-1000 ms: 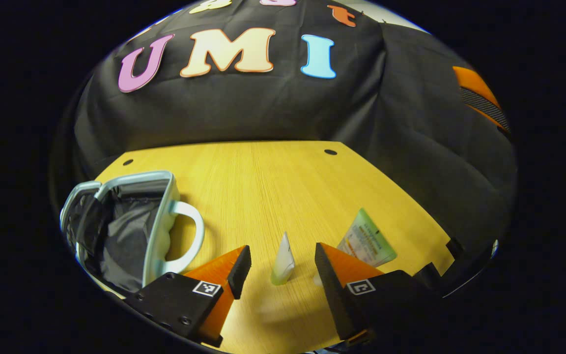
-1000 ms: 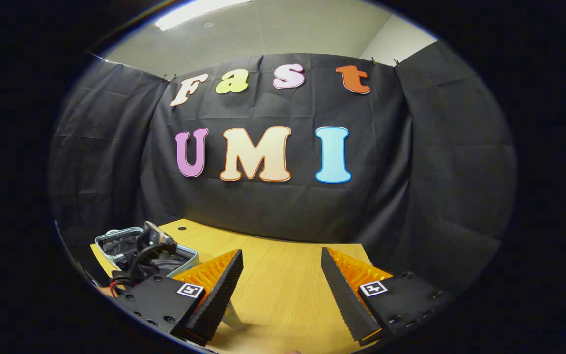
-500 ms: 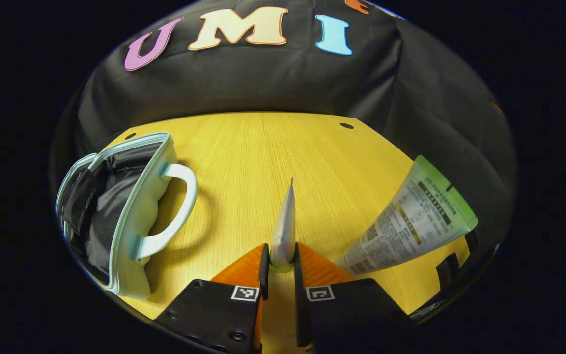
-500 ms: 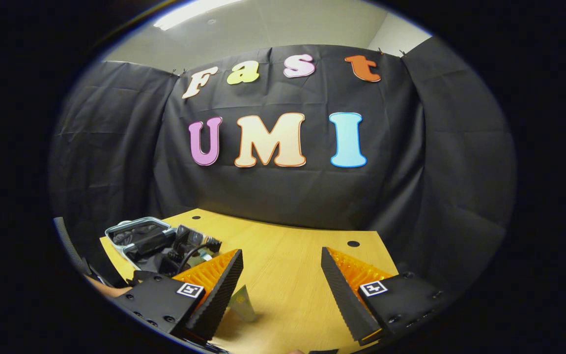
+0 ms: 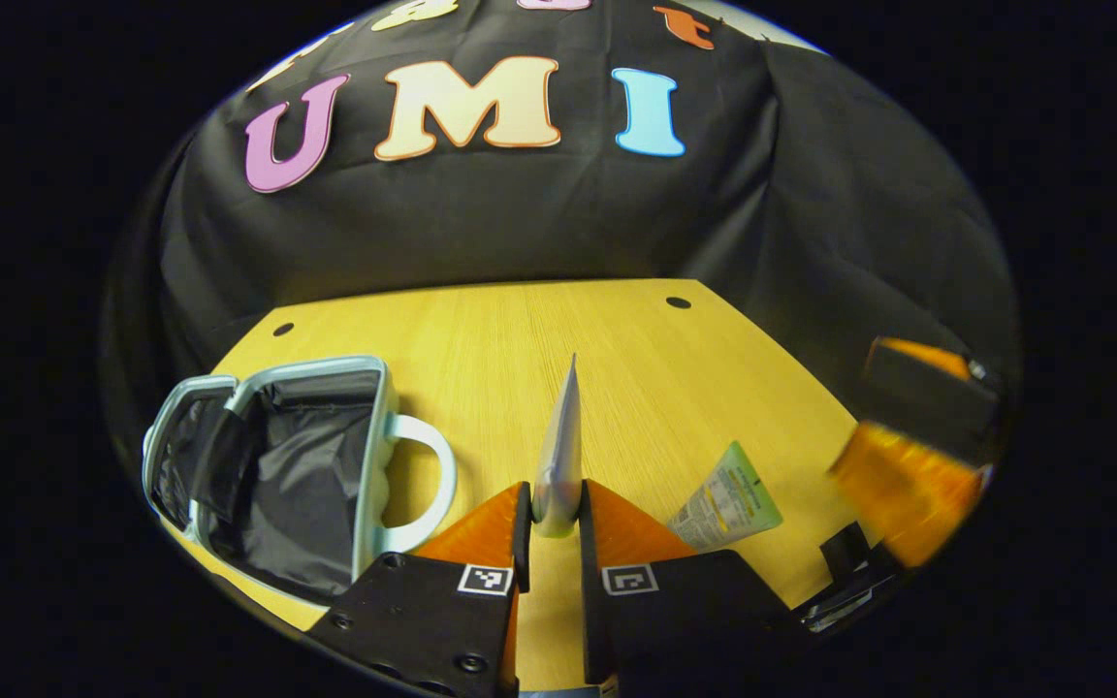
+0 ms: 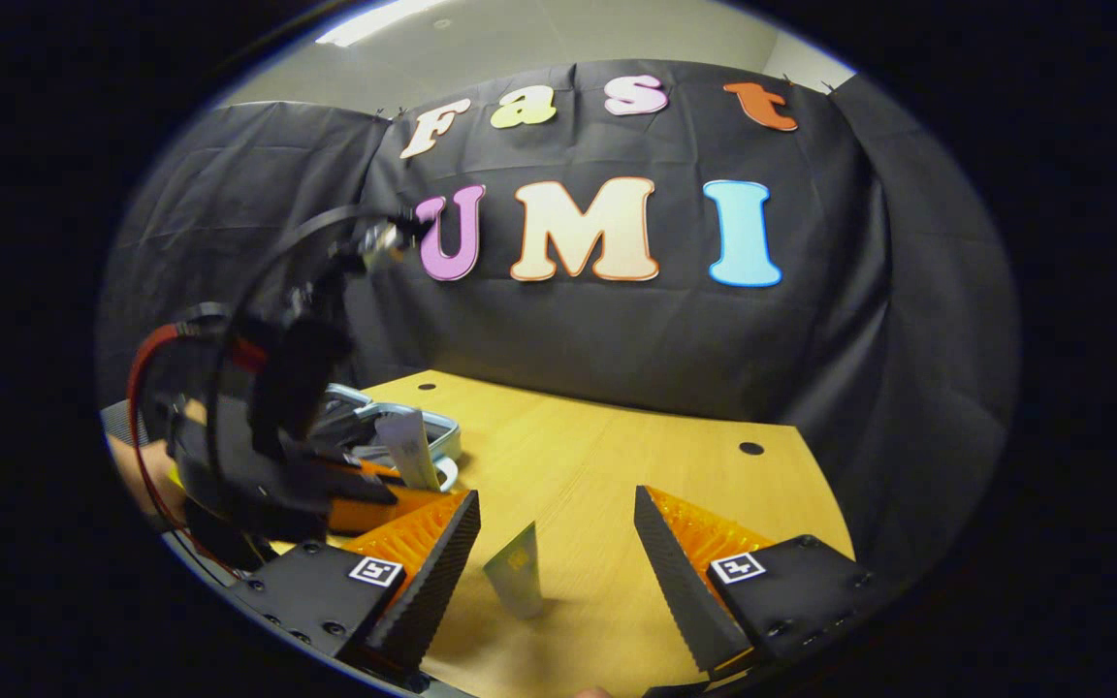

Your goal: First open the suitcase, pack the skin care products into it, and then close the suitcase.

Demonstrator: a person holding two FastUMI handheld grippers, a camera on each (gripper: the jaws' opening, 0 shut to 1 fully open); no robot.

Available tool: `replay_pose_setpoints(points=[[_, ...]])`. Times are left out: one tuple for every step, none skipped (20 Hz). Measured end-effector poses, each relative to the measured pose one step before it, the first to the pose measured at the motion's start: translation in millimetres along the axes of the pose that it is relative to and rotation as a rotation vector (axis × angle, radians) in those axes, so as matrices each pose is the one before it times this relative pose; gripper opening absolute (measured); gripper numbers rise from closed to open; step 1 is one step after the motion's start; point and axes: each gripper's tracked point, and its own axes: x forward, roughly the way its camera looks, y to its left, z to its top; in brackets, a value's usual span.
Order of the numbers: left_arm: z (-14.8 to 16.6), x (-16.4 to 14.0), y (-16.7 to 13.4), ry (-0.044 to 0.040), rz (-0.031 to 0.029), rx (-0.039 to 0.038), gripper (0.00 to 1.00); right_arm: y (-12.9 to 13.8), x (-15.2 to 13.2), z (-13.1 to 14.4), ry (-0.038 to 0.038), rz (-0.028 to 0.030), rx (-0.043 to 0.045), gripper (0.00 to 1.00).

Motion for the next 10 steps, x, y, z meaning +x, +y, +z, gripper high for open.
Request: replay_pose_setpoints(points=[[3.94,-6.72,1.31,-0.00503,0.00295,0.00161,0.2,3.81,5.99,-11.77,0.02208,0.01095,-0.0007,0.99],[3.2,-7.27,1.81,-0.00764,0.0048,-0.00148,0.19,3.88,6.14,-11.11,0.01907,0.0088,-0.00313,0.99],[1.18,-6.57,1.63,-0.00314,0.00357,-0.0028,0.19,1.86,5.03,-11.41,0.02297,0.00099,-0.00445,0.99],[-0.95,-6.73,2.38,0.00297,0.00797,-0.00582,0.19,1.81,6.56,-11.84,0.02185,0.00126,-0.00044,0.99],[-2.43,-5.58,2.9,0.00308,0.00842,-0.00245,0.19,2.19,6.18,-10.5,0.02195,0.0017,0.0019,0.99],[-2.76,-5.08,3.94,0.00234,0.01131,-0.00274,0.19,1.35,5.62,-8.81,0.01591,0.0029,0.00447,0.99],[-3.54,-3.85,3.03,0.0068,0.00868,-0.00374,0.19,2.15,5.55,-9.32,0.01876,0.00569,0.00529,0.99],[-4.49,-3.66,3.02,0.00616,0.00642,-0.00963,0.19,1.6,6.81,-8.69,0.0226,0.00298,0.00008,0.99],[-4.39,-2.78,3.43,0.00607,0.00697,-0.01403,0.19,0.71,5.87,-9.16,0.0192,0.00045,-0.00446,1.0],[-5.8,-2.87,2.96,0.0131,0.00683,-0.0138,0.19,1.11,4.61,-7.0,0.01763,0.00182,-0.00396,0.99]])
